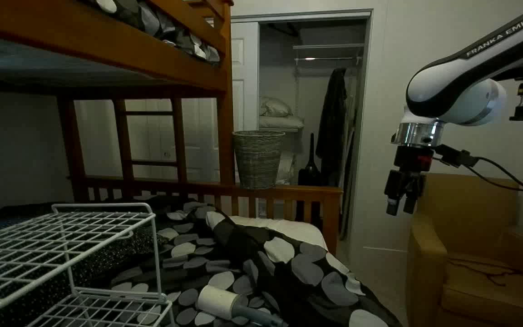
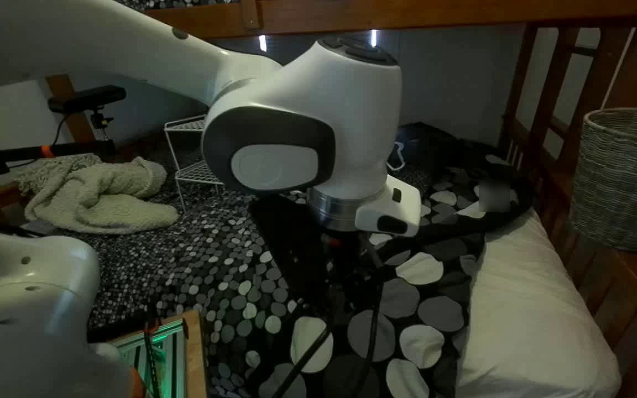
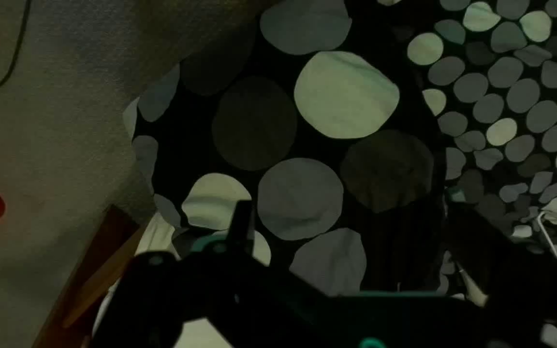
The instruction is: Pick up the lint roller and put it on the white bed sheet on the bed, cover the lint roller with the black duvet cover
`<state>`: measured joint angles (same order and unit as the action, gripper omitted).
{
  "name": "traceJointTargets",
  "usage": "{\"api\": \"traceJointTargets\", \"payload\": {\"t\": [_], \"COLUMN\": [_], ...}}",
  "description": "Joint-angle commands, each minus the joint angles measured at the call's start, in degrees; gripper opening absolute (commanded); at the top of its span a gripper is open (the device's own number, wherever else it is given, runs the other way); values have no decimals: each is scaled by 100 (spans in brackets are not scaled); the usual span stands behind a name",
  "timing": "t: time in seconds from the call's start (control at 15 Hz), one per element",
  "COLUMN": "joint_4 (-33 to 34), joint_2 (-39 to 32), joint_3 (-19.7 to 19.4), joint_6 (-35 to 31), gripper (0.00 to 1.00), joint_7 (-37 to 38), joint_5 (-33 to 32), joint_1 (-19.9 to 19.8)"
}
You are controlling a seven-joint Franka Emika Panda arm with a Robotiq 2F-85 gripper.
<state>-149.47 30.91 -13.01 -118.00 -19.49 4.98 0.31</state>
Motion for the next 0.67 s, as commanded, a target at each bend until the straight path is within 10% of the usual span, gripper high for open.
{"api": "traceJointTargets", "payload": {"t": [0.0, 0.6], "joint_4": [9, 123], "joint_2": [-12, -977], "joint_3": [86, 951], "joint_6": [15, -45], "gripper": [100, 100], "joint_7": [-42, -88], "joint_5": [50, 111], "joint_1": [-93, 710]}}
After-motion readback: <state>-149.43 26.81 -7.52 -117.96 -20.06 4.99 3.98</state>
